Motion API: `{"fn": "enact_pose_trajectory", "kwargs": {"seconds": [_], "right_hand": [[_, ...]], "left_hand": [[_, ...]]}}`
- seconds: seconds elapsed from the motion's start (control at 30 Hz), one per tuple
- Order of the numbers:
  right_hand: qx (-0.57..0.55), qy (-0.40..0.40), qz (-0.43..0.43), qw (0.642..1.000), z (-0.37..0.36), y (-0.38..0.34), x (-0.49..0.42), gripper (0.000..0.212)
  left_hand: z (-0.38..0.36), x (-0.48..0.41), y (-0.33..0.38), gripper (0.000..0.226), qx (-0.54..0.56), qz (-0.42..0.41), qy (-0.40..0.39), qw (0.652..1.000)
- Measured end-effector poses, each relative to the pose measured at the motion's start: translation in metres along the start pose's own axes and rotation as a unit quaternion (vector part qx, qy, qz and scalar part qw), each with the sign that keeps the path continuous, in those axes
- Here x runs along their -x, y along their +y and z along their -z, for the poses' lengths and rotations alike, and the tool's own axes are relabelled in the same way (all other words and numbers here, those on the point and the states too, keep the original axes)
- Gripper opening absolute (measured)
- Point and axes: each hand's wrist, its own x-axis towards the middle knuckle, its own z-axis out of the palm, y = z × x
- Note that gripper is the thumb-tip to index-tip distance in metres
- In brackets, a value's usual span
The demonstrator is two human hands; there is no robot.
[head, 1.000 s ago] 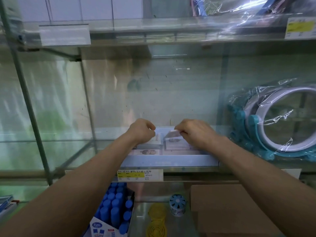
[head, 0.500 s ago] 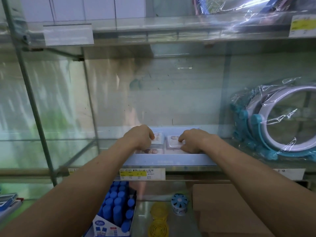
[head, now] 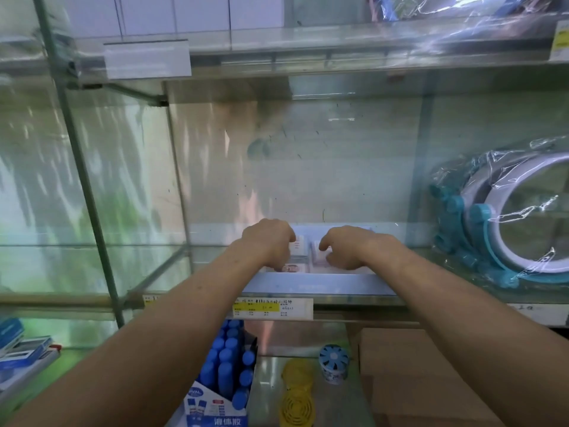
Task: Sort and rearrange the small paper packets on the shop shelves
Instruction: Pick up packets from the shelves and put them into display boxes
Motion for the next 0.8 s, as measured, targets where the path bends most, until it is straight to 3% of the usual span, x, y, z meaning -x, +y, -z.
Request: {"fn": "enact_pose_trajectory", "kwargs": {"seconds": [0.13,0.27,0.33,0.4,0.57,0.7,0.8], "right_hand": [[-0.031,-0.017,0.012,0.999,-0.006,-0.004,0.0,0.021],[-0.055,-0.029,0.011,0.998,-0.001,-0.002,0.006,0.036],[-0.078,-0.012,0.017,0.997,0.005,-0.001,0.013,0.042],[-0.115,0.025,0.034,0.992,0.012,-0.001,0.021,0.045],[-0.238,0.123,0.085,0.96,0.034,-0.017,0.046,0.041],[-0.309,0.182,0.132,0.924,0.044,-0.046,0.063,0.035],[-0.334,0.174,0.176,0.91,0.042,-0.07,0.077,0.034]], "left_hand": [[0.001,0.005,0.008,0.042,0.007,0.0,-0.03,1.0],[0.005,0.012,0.017,0.036,-0.003,0.027,-0.045,0.999],[0.007,0.017,0.015,0.028,0.03,0.048,-0.017,0.998],[0.01,0.024,0.013,0.038,0.084,0.082,0.04,0.992],[0.028,0.052,0.012,0.036,0.195,0.15,0.169,0.955],[0.035,0.083,0.005,0.037,0.228,0.207,0.223,0.925],[0.035,0.108,-0.006,0.037,0.213,0.243,0.234,0.917]]}}
